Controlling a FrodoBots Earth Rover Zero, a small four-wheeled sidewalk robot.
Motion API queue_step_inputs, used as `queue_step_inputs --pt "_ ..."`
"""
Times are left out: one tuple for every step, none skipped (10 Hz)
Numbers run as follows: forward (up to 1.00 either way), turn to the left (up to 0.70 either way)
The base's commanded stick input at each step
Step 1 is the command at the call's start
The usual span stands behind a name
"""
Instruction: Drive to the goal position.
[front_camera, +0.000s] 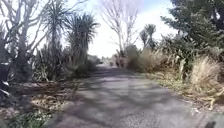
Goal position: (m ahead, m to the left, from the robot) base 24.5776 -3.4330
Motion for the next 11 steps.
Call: queue_step_inputs --pt "0.45 0.00" --pt "0.45 0.00" --pt "0.45 0.00" --pt "0.45 0.00" --pt "0.45 0.00" --pt "0.45 0.00" --pt "0.45 0.00" --pt "0.45 0.00" --pt "0.45 0.00" --pt "0.45 0.00" --pt "0.45 0.00"
